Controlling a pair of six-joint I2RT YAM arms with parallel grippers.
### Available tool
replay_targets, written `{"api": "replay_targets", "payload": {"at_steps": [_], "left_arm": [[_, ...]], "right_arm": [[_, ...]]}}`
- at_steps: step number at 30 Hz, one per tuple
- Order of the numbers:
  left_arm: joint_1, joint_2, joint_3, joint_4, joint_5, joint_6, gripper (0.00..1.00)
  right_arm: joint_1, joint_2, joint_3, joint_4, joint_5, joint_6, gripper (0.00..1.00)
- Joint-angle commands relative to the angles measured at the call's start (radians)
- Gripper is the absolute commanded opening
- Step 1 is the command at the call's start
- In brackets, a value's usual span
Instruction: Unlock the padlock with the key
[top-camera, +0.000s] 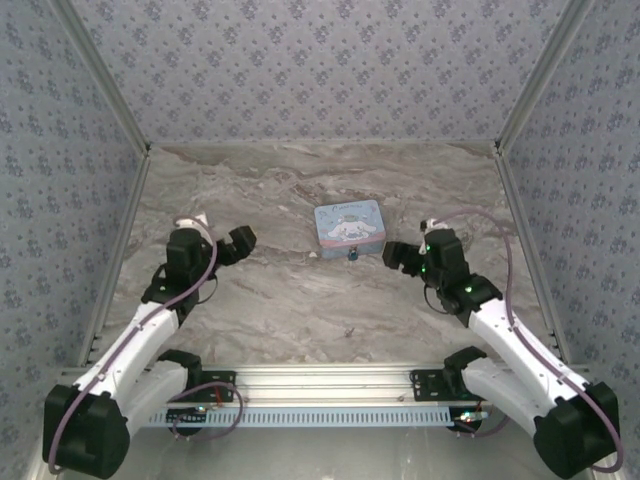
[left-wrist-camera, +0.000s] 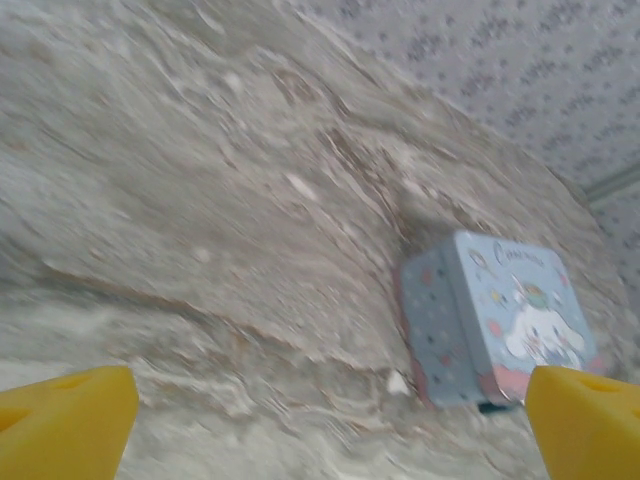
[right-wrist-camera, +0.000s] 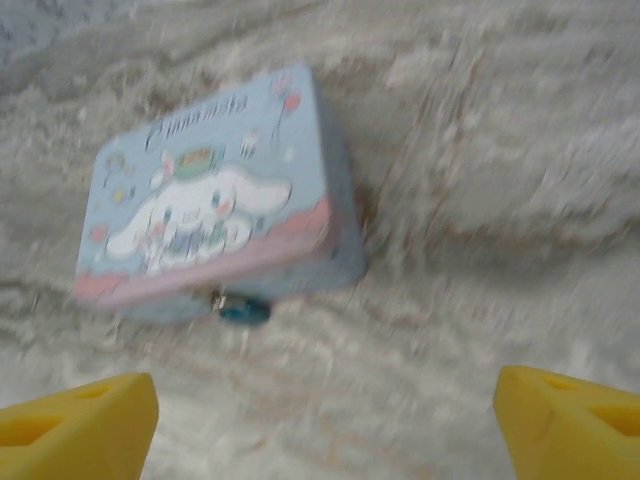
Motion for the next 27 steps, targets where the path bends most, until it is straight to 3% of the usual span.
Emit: {"api": "replay_targets", "payload": {"at_steps": [1, 8, 16, 20, 27], "left_arm": [[-0.080, 0.018, -0.038, 0.036, -0.011, -0.082, 0.99], [-0.135, 0.126, -0.027, 0.100, -0.029, -0.074, 0.99], [-0.138, 0.169, -0.006, 0.110, -0.025, -0.045, 0.99], [-0.139, 0.175, -0.006, 0.109, -0.024, -0.042, 1.00], [-0.139, 0.167, -0.009, 0.109, -0.022, -0.048, 0.99]], "right_arm": [[0.113, -0.012, 0.012, -0.204, 0.064, 0.212, 0.85], [0.403, 0.105, -0.015, -0.222, 0.165, 0.440, 0.79], [0.627, 0.443, 0.155, -0.284, 0.196, 0.462, 0.66], [0.680, 0.580, 0.243, -0.301, 0.173, 0.466, 0.56], [0.689, 0.626, 0.281, -0.385, 0.175, 0.511, 0.54]]}}
